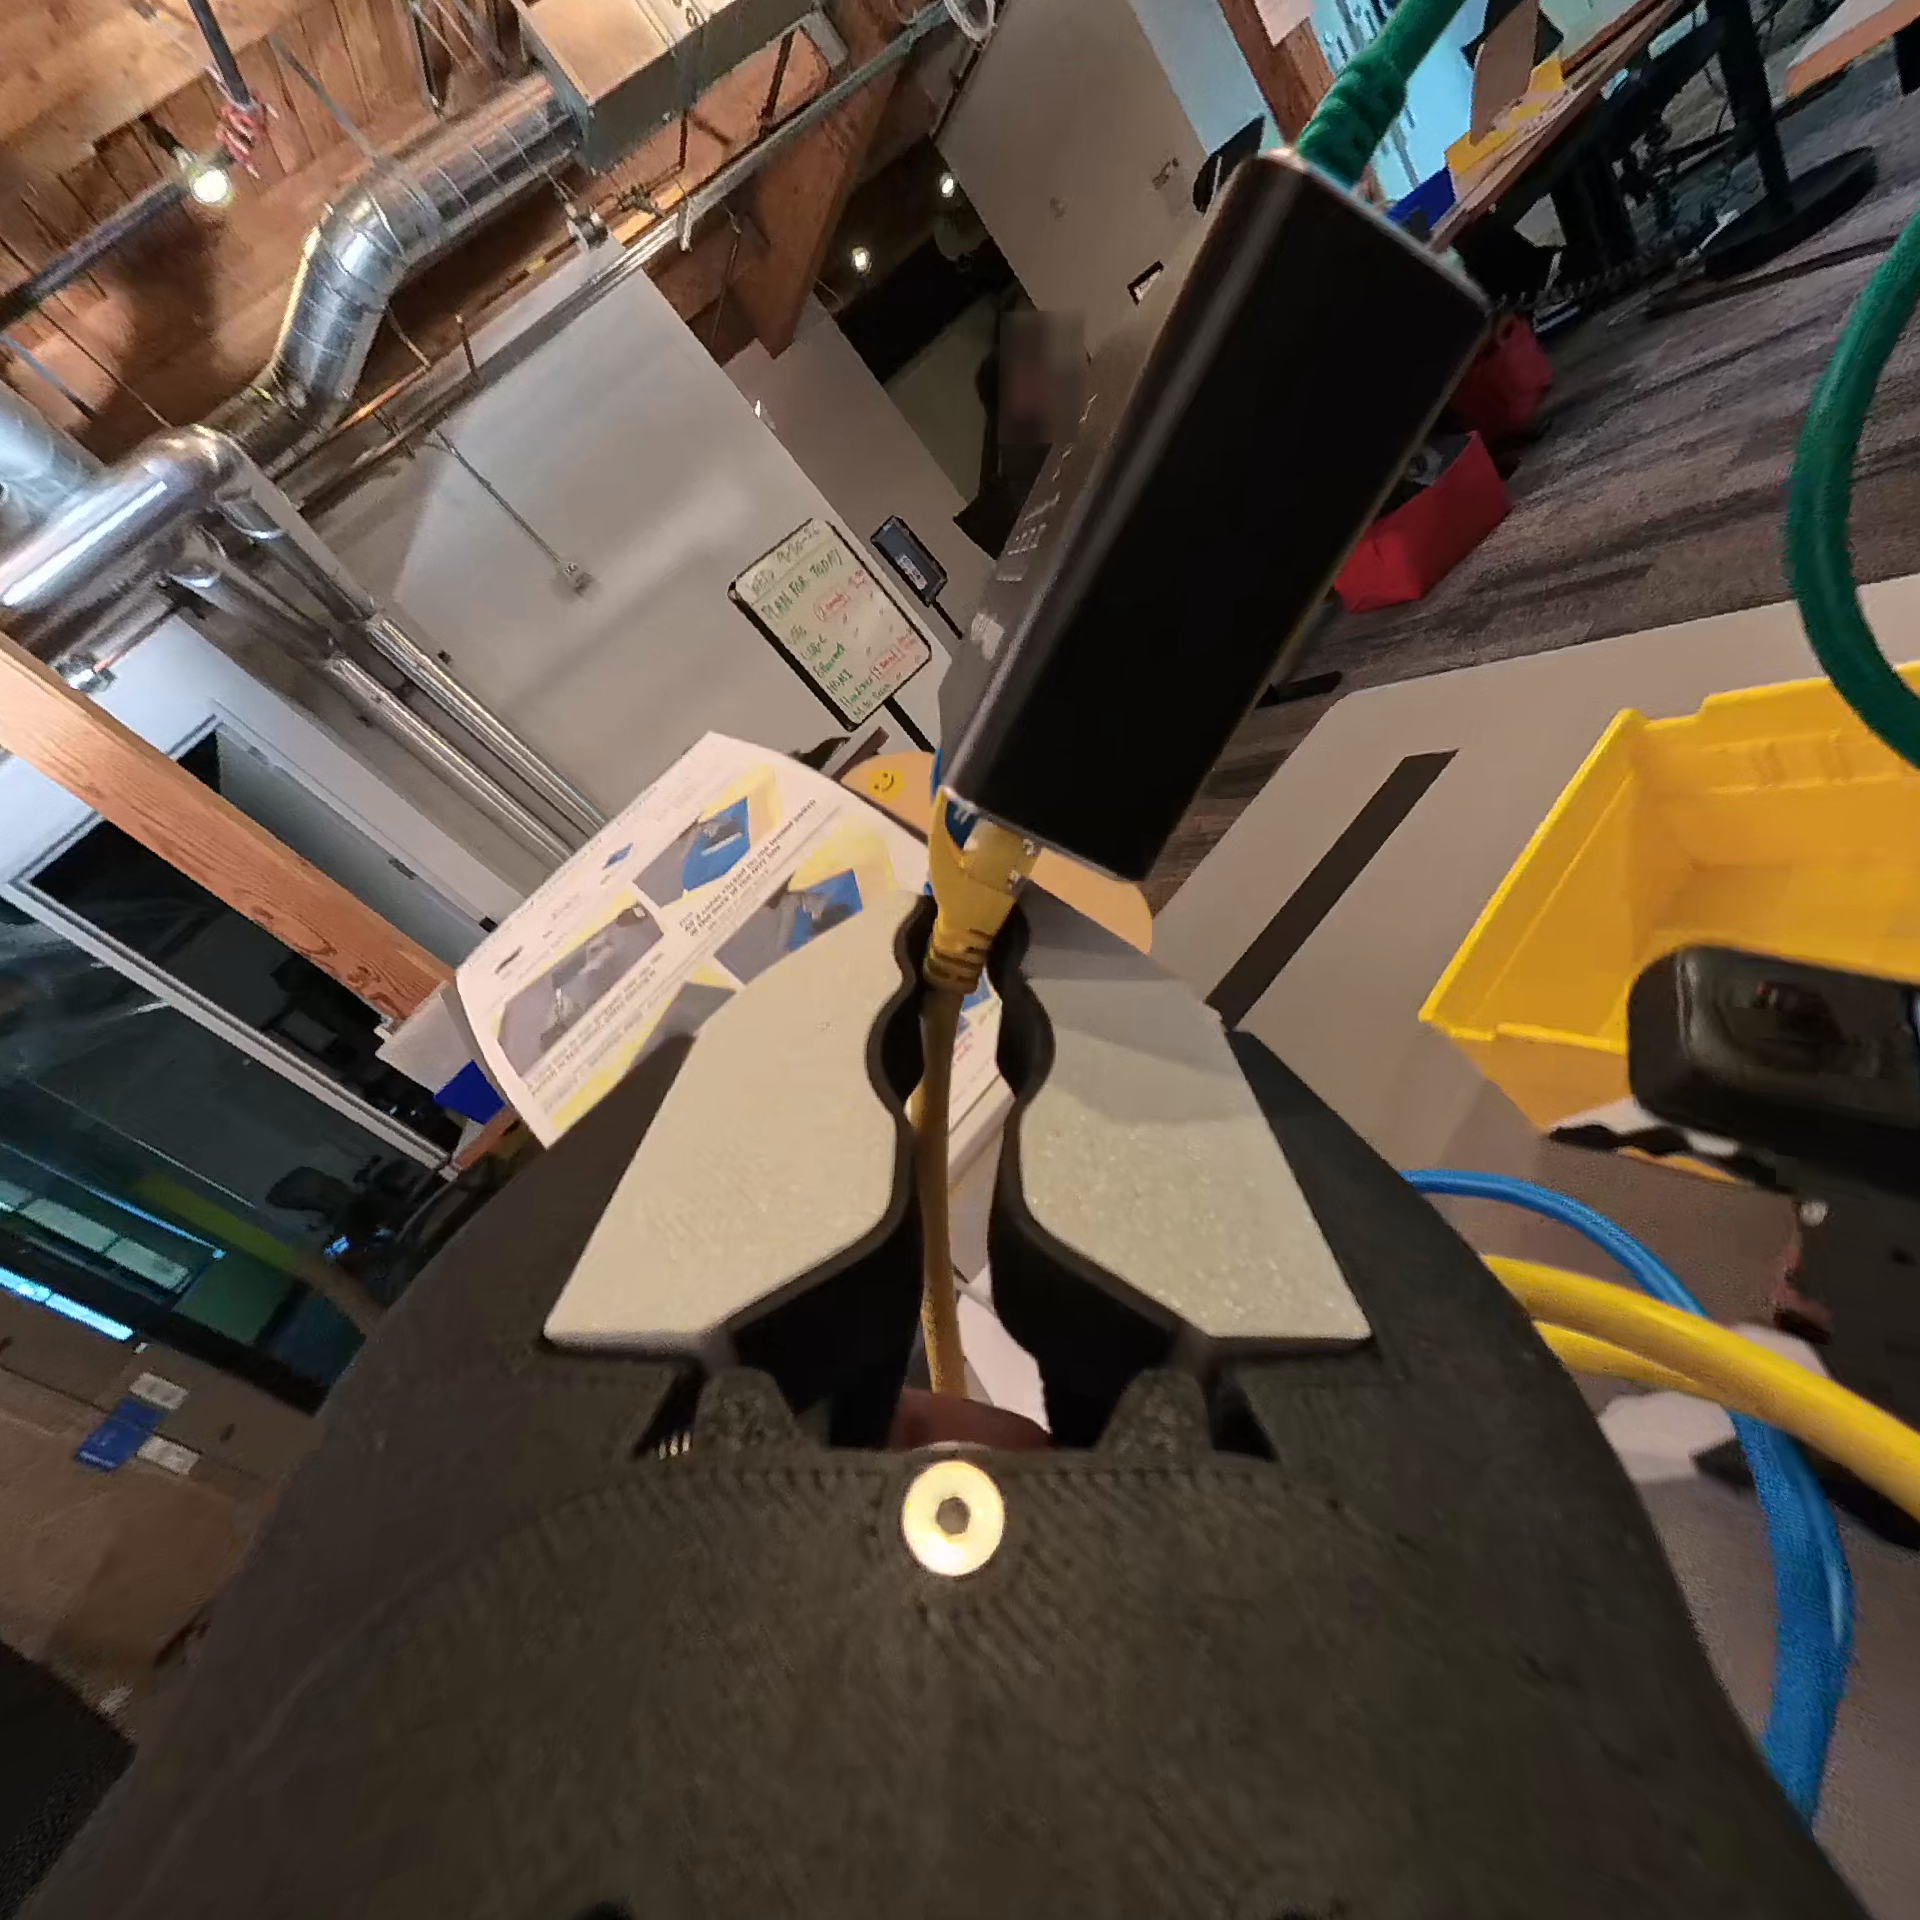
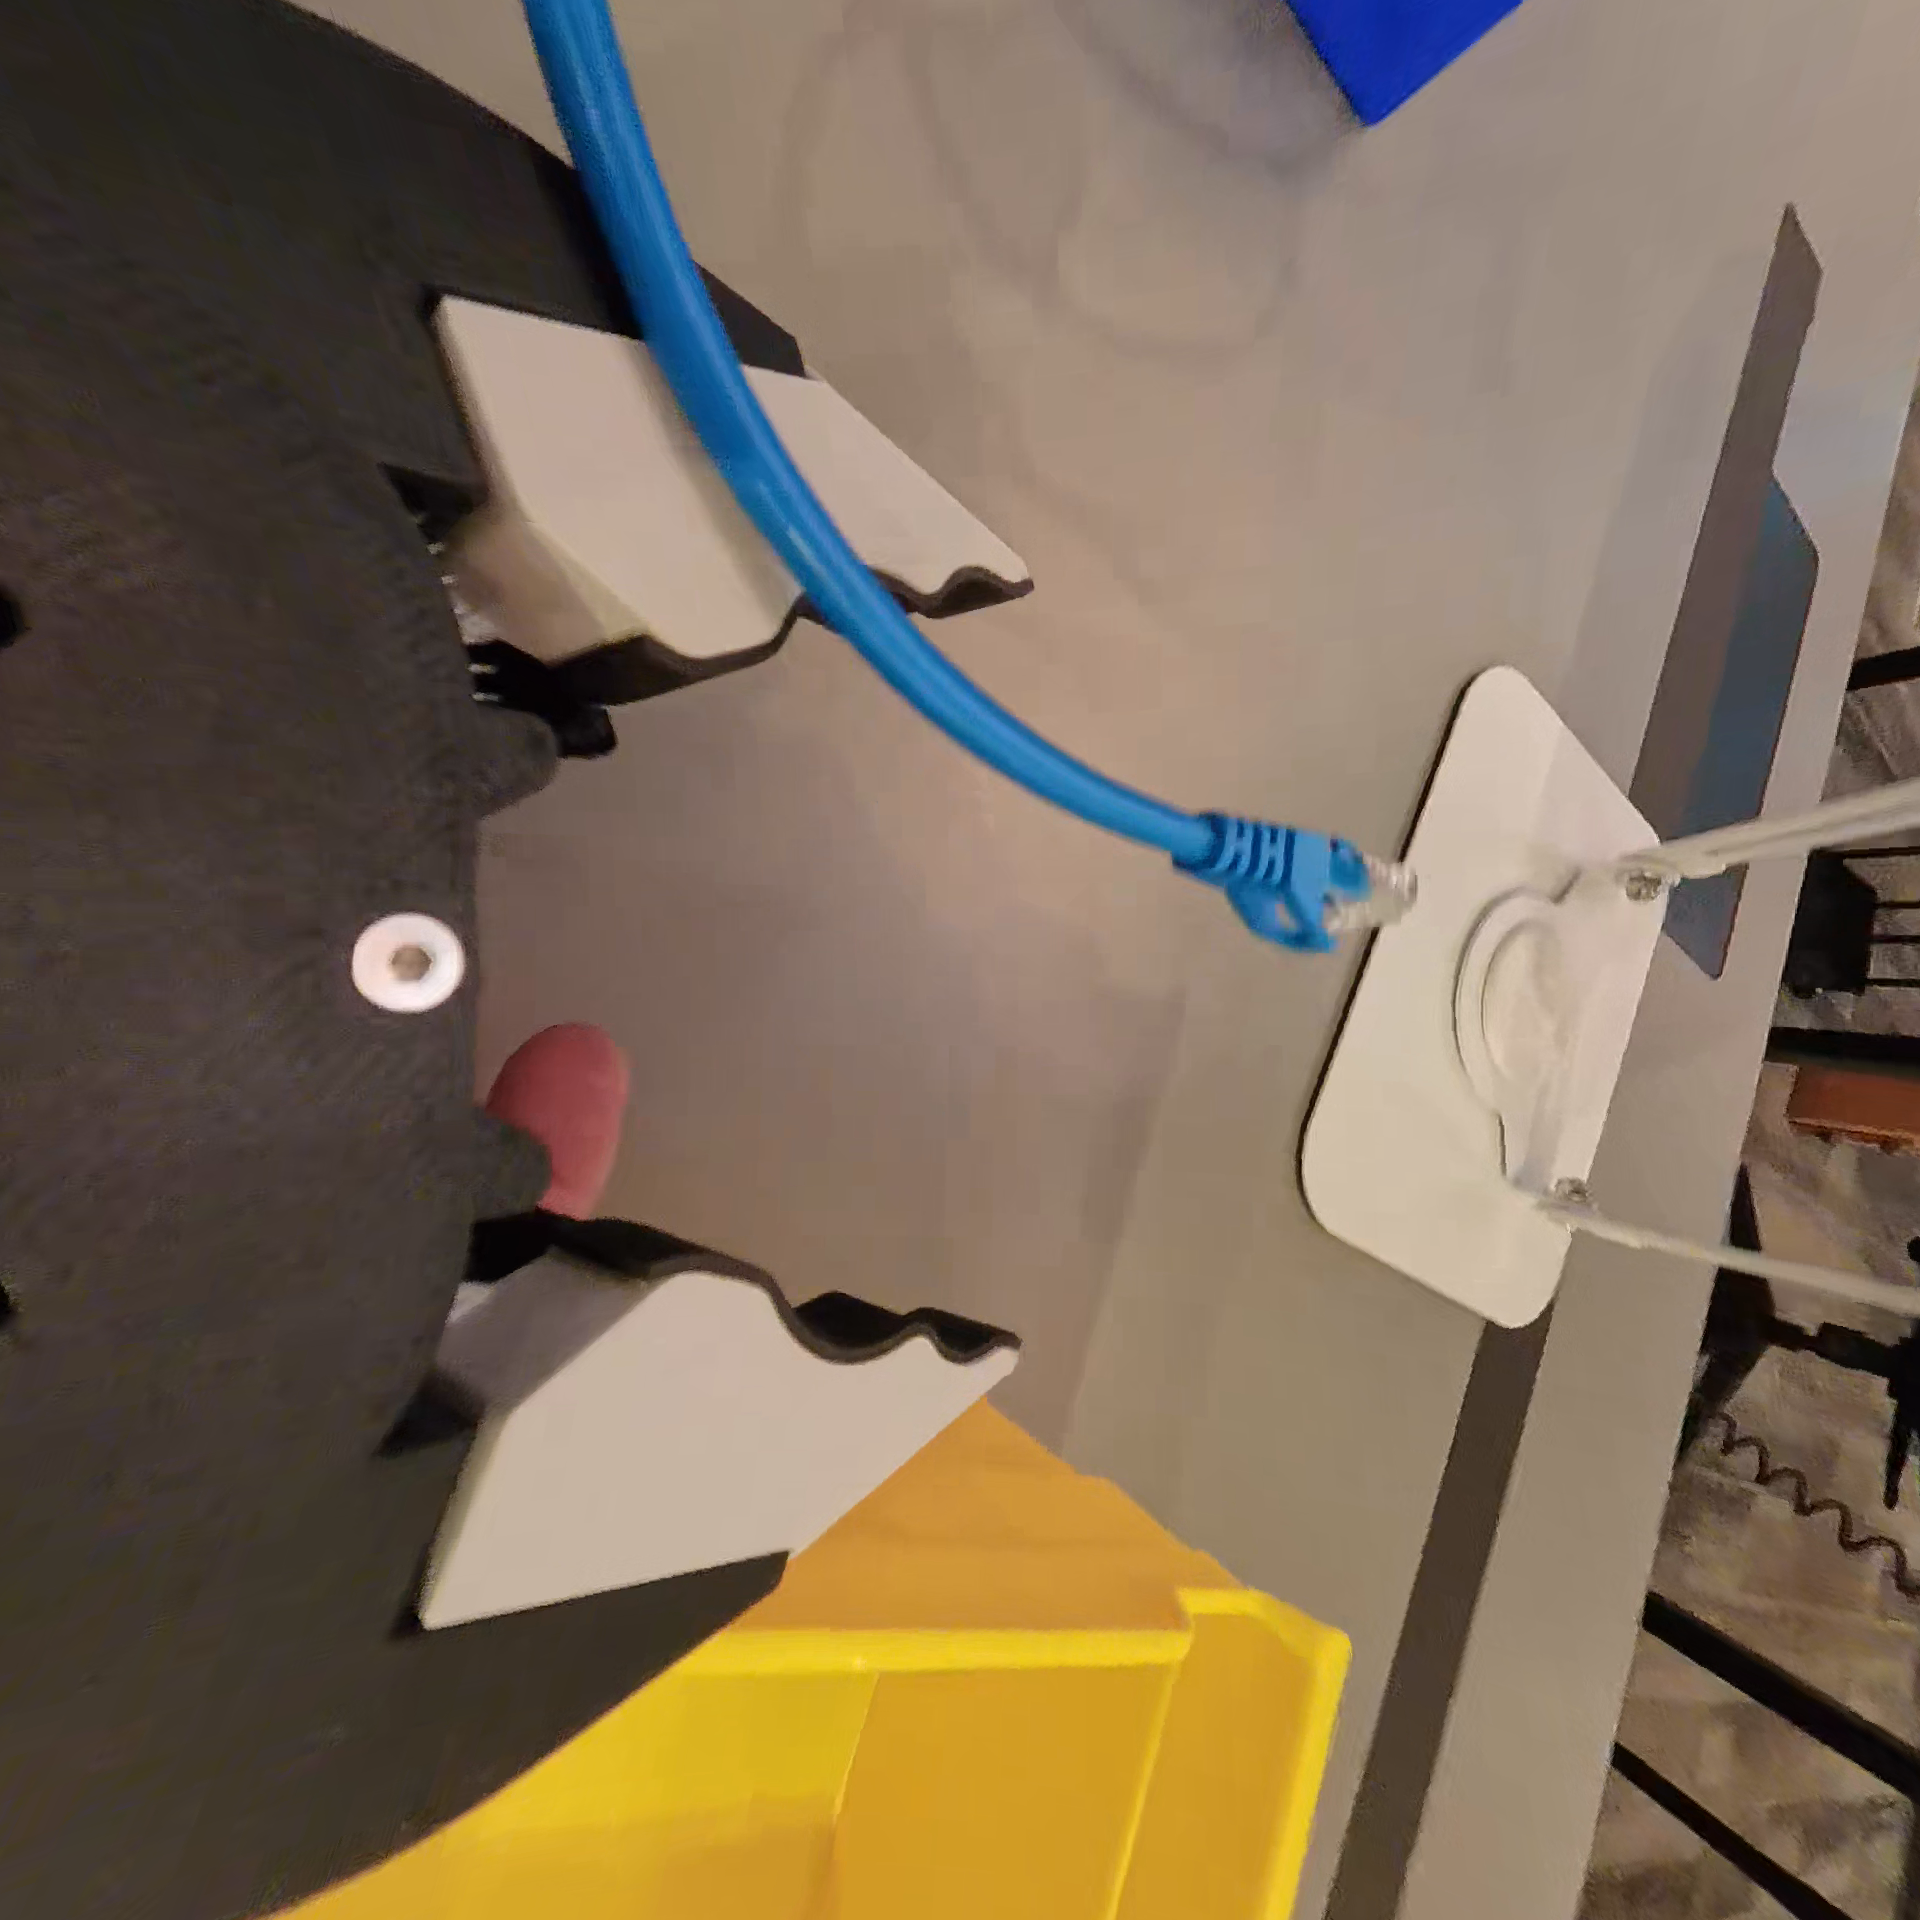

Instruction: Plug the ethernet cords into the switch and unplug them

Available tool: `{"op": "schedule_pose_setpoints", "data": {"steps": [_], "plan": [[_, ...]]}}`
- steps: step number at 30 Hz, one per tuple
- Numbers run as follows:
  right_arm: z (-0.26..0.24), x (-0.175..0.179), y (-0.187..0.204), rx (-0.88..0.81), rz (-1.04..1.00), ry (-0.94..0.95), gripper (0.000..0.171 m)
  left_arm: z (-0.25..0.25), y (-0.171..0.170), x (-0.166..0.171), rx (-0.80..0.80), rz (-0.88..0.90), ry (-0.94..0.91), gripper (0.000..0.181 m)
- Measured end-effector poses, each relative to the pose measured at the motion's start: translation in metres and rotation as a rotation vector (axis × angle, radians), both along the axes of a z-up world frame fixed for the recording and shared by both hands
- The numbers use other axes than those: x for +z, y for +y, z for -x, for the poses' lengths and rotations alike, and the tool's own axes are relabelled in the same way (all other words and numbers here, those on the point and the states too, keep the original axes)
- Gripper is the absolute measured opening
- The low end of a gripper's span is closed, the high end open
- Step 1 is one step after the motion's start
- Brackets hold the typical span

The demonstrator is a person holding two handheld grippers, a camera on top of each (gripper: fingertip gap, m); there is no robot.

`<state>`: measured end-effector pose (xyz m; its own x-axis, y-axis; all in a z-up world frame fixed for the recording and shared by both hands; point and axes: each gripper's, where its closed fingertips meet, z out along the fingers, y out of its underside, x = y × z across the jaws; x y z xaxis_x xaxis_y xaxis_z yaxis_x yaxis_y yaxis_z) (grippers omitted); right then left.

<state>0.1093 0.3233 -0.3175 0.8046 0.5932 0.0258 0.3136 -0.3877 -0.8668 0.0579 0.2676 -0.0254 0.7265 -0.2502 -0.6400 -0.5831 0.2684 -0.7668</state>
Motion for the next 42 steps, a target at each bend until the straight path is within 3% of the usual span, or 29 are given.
{"op": "schedule_pose_setpoints", "data": {"steps": [7,14,23,31,38,42], "plan": [[-0.039,0.006,0.004,-0.043,0.01,0.047,0.116,0.024,0.011,-0.059,0.028,0.098,-0.034,0.009],[-0.047,0.022,-0.001,-0.059,0.058,0.21,0.103,0.056,0.022,-0.118,0.12,0.179,0.123,0.01],[-0.055,0.046,0.0,-0.121,-0.031,0.287,0.073,0.107,0.033,-0.177,0.229,0.322,0.181,0.009],[-0.062,0.088,-0.004,-0.151,-0.261,0.219,0.047,0.131,0.034,-0.224,0.302,0.409,0.251,0.008],[-0.048,0.124,-0.02,-0.089,-0.542,-0.065,0.036,0.125,0.03,-0.254,0.309,0.465,0.328,0.009],[-0.029,0.123,-0.033,0.04,-0.572,-0.161,0.029,0.119,0.027,-0.271,0.313,0.468,0.37,0.009]]}}
